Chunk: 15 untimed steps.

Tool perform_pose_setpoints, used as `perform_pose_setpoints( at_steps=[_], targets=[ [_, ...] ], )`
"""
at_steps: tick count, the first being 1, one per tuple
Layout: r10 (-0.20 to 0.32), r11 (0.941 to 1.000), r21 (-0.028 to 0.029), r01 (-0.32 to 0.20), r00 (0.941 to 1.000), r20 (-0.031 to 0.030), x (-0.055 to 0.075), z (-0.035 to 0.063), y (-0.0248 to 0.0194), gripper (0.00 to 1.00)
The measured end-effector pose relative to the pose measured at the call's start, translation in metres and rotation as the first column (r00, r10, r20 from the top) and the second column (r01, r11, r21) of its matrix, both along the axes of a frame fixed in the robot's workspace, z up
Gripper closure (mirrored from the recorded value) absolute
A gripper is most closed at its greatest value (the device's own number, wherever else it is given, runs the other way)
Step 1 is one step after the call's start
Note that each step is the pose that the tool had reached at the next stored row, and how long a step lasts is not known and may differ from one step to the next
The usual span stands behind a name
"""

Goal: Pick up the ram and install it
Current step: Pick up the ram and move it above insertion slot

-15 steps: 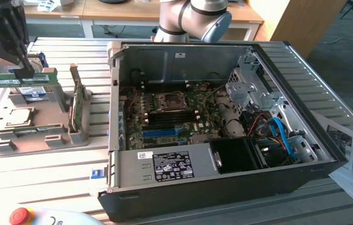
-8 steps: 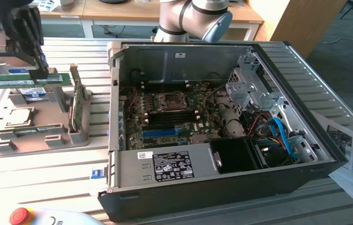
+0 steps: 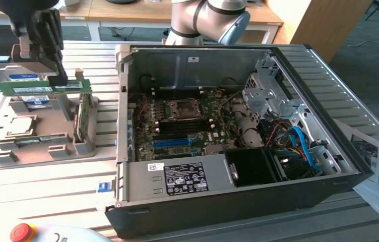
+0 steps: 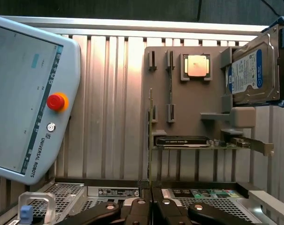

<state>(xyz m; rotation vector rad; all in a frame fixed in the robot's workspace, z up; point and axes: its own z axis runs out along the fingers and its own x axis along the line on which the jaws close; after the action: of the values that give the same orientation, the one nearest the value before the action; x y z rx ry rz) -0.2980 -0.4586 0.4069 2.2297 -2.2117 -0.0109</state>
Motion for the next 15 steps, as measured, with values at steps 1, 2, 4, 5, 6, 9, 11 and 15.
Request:
perform_pose_setpoints(
  at_steps=[1, 2, 4, 5, 6, 9, 11, 15],
  targets=[
    [0.0, 1.0, 0.0, 0.0, 1.0, 0.0, 0.003, 0.0, -0.0004, 0.88],
    [0.0, 1.0, 0.0, 0.0, 1.0, -0.0001, 0.006, 0.0, -0.0007, 0.88],
    [0.0, 1.0, 0.0, 0.0, 1.0, -0.0001, 0.012, 0.0, -0.0015, 0.88],
    [0.0, 1.0, 0.0, 0.0, 1.0, -0.0001, 0.014, 0.0, -0.0018, 0.88],
    [0.0, 1.0, 0.0, 0.0, 1.0, -0.0001, 0.017, 0.0, -0.0022, 0.88],
    [0.0, 1.0, 0.0, 0.0, 1.0, -0.0002, 0.026, 0.0, -0.0031, 0.88],
    [0.0, 1.0, 0.0, 0.0, 1.0, -0.0002, 0.032, 0.0, -0.0038, 0.88],
    [0.0, 1.0, 0.0001, 0.0, 1.0, -0.0002, 0.044, -0.0001, -0.005, 0.88]
  ],
)
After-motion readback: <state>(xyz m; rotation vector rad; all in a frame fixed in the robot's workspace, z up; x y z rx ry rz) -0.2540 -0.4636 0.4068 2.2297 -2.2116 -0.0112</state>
